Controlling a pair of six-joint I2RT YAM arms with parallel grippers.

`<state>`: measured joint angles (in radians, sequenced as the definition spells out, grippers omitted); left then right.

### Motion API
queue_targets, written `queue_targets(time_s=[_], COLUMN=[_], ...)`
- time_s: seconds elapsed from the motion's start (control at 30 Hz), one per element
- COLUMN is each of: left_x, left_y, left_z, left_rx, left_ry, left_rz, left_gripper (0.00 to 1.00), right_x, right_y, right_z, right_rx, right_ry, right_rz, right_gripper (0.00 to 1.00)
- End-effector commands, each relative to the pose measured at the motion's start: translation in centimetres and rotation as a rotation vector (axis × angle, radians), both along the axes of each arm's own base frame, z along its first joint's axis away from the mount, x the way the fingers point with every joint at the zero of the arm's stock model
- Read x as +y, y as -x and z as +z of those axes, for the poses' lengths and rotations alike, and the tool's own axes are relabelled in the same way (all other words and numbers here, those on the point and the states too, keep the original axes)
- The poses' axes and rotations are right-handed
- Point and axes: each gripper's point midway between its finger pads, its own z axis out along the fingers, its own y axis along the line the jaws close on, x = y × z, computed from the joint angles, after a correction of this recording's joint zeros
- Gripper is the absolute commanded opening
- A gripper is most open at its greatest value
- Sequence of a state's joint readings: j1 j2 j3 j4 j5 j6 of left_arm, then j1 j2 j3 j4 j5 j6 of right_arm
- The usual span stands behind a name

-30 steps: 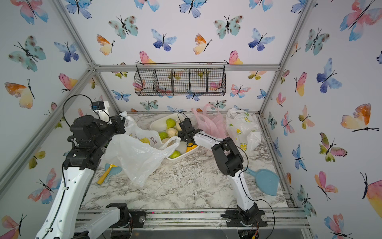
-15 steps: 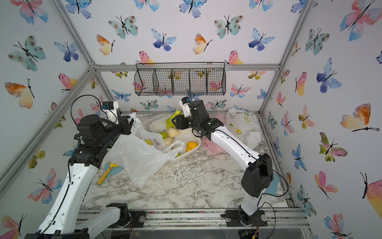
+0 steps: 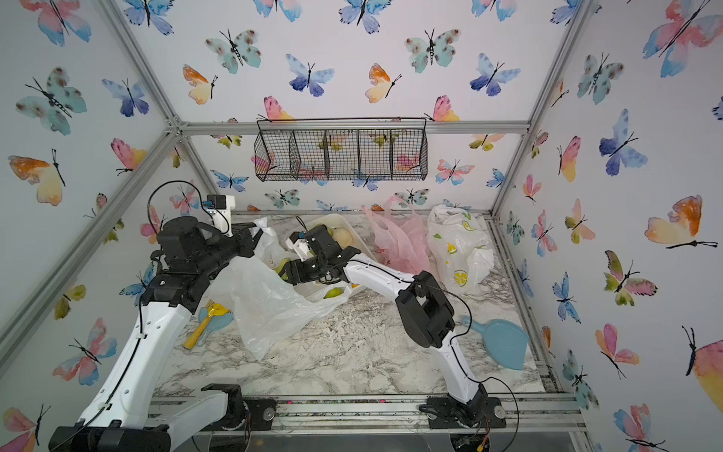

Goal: Place the pears into plastic bags & tie knots
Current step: Place the pear in the plastic bag, then pick up the pear from the basket.

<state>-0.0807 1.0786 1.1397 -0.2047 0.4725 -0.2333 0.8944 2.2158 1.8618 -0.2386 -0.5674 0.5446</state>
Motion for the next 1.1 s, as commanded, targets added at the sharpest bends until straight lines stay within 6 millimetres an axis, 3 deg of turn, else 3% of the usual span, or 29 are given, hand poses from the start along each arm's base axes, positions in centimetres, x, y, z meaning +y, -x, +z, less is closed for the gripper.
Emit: queue_targets(time_s=[0.0, 0.1, 0.2, 0.27, 0.37, 0.43, 0.53, 0.73, 0.9, 1.07], left_x=[-0.6, -0.3, 1.2, 2.9, 6.1, 7.3, 7.6, 9.6, 7.9, 6.3], left_y=[0.8, 0.8, 0.2, -0.3, -0.5, -0.2, 0.3, 1.6, 1.9, 1.8], left_z=[1.5, 1.5, 1.5, 1.2, 0.6, 1.0, 1.9, 3.7, 4.8, 4.5], left_rx=[-0.051, -0.056, -0.056, -0.037, -0.005, -0.013, -0.032, -0.059, -0.085, -0.093], left_ry=[0.021, 0.001, -0.022, -0.050, -0.128, -0.152, -0.145, -0.141, -0.082, -0.029], left_rz=[-0.036, -0.023, 0.074, 0.171, 0.342, 0.402, 0.421, 0.534, 0.444, 0.360], left_gripper=[0.00, 0.00, 0.00, 0.00, 0.00, 0.00, 0.00, 0.00, 0.00, 0.00], right_x=[-0.4, -1.8, -4.3, -7.4, -13.5, -17.5, -20.5, -21.8, -23.1, -23.4], right_y=[-0.5, -0.2, -0.5, -1.9, -5.3, -7.5, -8.9, -9.7, -10.5, -10.2], right_z=[2.4, 4.1, 6.2, 7.1, 7.3, 5.3, 1.8, -2.9, -6.4, -10.2], right_rx=[-0.034, -0.105, -0.154, -0.169, -0.186, -0.186, -0.202, -0.176, -0.164, -0.149], right_ry=[-0.002, 0.014, 0.047, 0.071, 0.108, 0.193, 0.365, 0.504, 0.663, 0.807], right_rz=[-0.020, -0.022, -0.040, -0.112, -0.272, -0.374, -0.432, -0.459, -0.473, -0.483], right_gripper=[0.86, 0.92, 0.93, 0.93, 0.84, 0.74, 0.67, 0.68, 0.73, 0.76])
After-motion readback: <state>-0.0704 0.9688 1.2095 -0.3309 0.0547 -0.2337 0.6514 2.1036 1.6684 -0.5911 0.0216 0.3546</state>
